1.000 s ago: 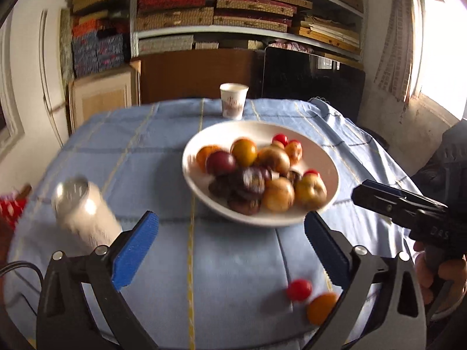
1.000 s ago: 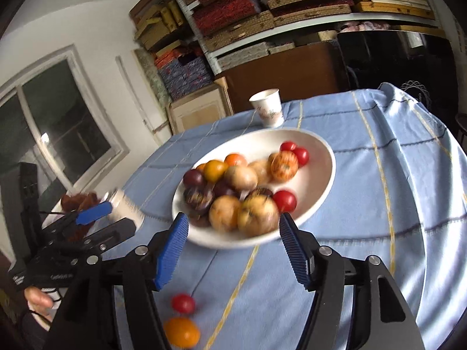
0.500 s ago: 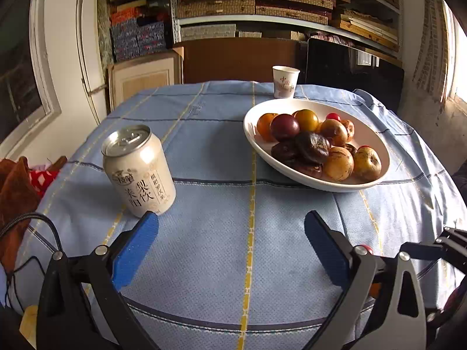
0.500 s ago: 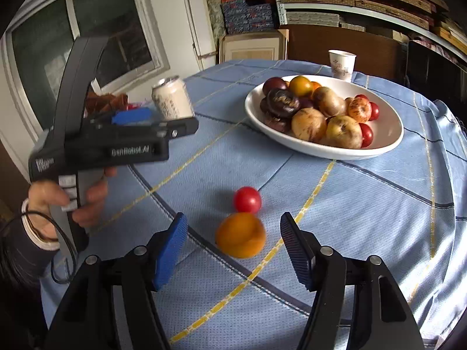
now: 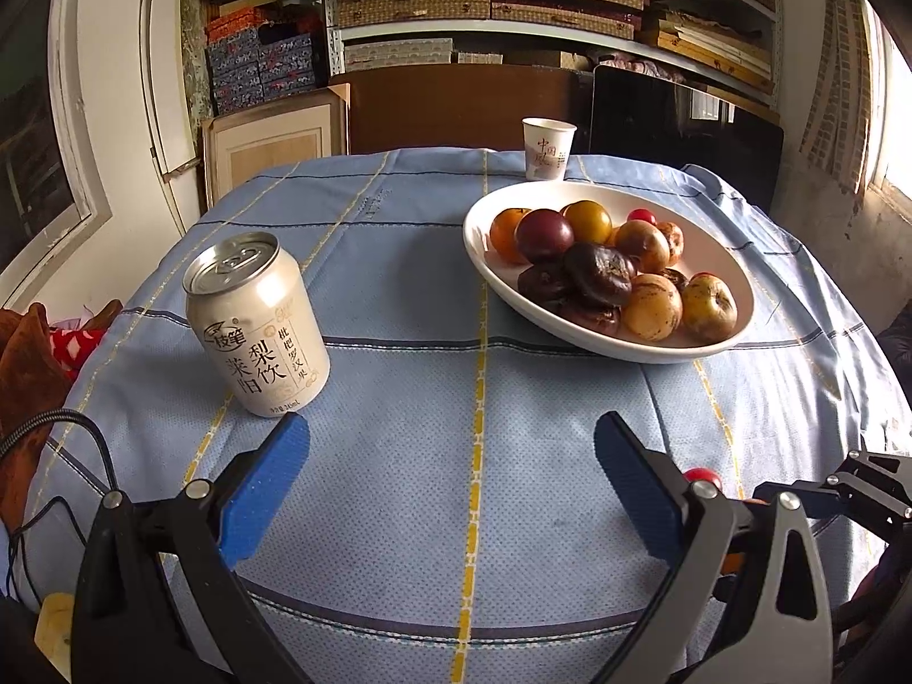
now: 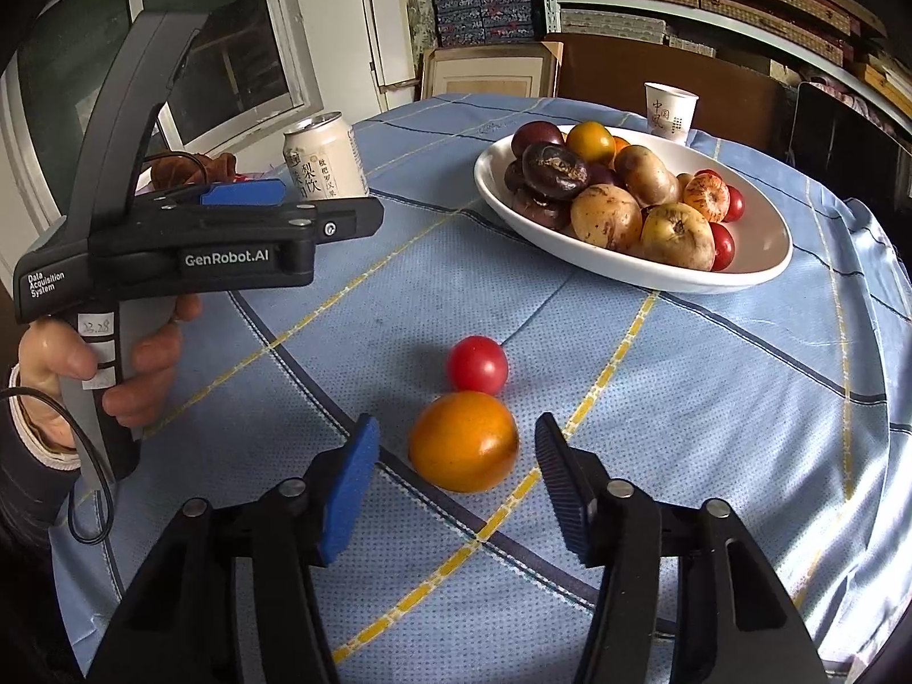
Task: Organize fruits
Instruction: 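Grasp an orange fruit with the right gripper and lift it, then grasp the last red tomato with the left gripper while the right holds the orange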
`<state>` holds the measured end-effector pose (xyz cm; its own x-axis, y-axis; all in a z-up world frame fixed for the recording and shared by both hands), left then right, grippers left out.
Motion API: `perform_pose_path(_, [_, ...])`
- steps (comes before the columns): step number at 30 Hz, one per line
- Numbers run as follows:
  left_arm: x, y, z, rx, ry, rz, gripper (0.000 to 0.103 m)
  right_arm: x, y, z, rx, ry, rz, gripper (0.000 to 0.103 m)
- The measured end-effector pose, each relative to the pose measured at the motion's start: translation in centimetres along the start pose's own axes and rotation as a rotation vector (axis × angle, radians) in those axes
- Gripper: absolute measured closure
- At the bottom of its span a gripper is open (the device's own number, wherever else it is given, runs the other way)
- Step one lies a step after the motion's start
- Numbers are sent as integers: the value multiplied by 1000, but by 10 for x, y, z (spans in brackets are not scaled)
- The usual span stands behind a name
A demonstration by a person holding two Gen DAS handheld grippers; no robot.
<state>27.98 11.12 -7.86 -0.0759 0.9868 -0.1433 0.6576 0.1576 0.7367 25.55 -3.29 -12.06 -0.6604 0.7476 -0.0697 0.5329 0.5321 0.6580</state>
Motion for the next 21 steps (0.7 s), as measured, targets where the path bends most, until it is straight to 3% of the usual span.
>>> perform_pose_path(3, [1, 0, 1, 2, 5, 0, 5, 0, -2, 4, 14, -4, -1, 52])
perform_pose_path(6, [1, -1, 1, 4, 1, -4, 5, -1, -3, 5, 24, 1, 7, 63])
perform_pose_path(8, [1, -2, 2, 10, -5, -9, 5, -5, -3, 4, 30, 15, 32, 63])
perform_pose_path(12, [-3, -6, 7, 34, -53, -36, 5, -32, 10, -13, -27, 42, 162, 63])
perform_pose_path(16, [-26, -13, 12, 64, -136, 4, 5, -76, 15, -22, -65, -29, 310, 63])
perform_pose_path(18, [-46, -17, 14, 78, -195, 50, 17, -91, 12, -21, -56, -51, 363, 63])
perform_pose_path(19, [-56, -20, 16, 93, -225, 78, 31, -96, 11, -20, -53, -65, 377, 63])
perform_pose_path(21, [-75, -26, 19, 115, -272, 125, 37, -101, 9, -19, -49, -75, 388, 63])
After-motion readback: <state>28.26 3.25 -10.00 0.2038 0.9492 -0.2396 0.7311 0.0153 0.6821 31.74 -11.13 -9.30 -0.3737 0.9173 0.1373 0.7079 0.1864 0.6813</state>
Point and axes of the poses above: each gripper's, at about its wrist camera, not at the fingertips, and z roughly the way its jaws point, x to its left, y to its top, the point moved 10 cm from there along z, roughly the way its jaws point, and after that the axes turned 15 degrees about -y, right-handed, at the moved point
